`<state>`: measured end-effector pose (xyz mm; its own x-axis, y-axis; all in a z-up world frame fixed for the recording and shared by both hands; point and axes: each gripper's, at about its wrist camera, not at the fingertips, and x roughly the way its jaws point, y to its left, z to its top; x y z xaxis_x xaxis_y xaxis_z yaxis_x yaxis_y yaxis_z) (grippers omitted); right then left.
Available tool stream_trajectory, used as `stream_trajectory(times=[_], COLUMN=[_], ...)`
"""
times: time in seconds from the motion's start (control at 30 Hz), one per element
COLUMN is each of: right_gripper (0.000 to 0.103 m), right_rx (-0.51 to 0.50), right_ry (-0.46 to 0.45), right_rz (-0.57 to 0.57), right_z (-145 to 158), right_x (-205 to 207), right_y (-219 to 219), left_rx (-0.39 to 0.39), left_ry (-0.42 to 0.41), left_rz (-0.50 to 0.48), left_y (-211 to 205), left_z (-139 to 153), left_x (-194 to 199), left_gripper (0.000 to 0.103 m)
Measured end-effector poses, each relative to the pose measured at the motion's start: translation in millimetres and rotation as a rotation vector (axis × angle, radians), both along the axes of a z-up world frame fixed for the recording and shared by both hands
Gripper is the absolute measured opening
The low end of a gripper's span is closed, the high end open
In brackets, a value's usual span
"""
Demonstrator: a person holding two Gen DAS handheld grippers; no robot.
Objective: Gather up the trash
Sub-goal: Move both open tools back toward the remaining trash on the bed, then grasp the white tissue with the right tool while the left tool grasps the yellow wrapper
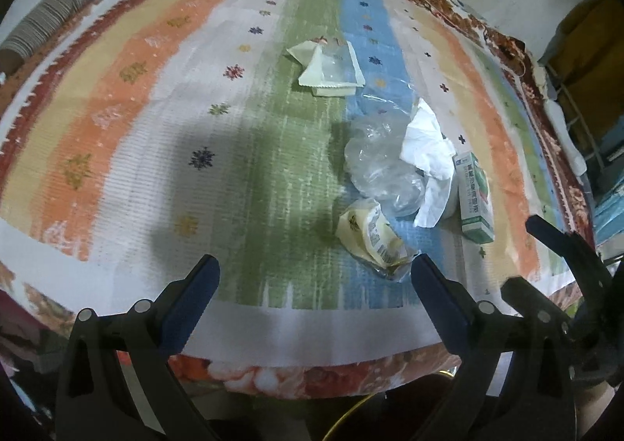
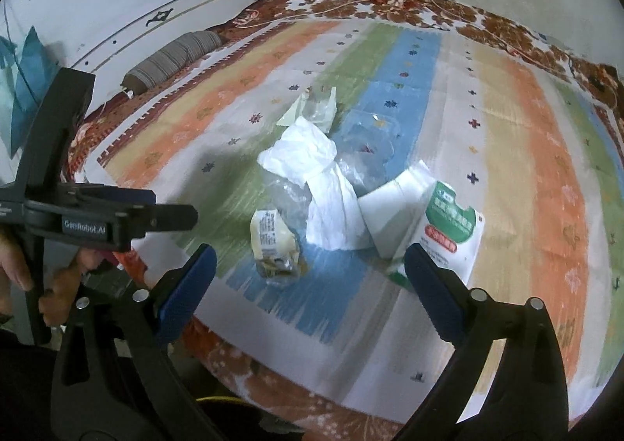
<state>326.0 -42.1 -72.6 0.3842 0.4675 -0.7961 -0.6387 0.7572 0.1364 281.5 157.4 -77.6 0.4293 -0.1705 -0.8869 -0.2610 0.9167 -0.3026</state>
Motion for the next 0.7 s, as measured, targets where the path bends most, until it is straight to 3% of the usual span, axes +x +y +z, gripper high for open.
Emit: stream_trajectory(times=[0.17,0.5,0.7], right_gripper=[0.08,0.064,0.056], right_rx=[-0.039,-0.01,-0.021], right_ry=[0.001,0.031,0.043], right_rz=[0.015,-0.021,0.012], right_z=[-10,-25,-35], right_x=[14,49,53], right_y=[10,16,29], left_rx=[-0.004,-0.108,-0.136], left_ry=[-0.022,-0.012,0.001], left_rz=[-0.05,-0.021,-0.028], left_y=[-4,-1,-2], left_z=[-5,-18,-26], left_x=[4,17,24], left_gripper=[0.095,0.078,0.067])
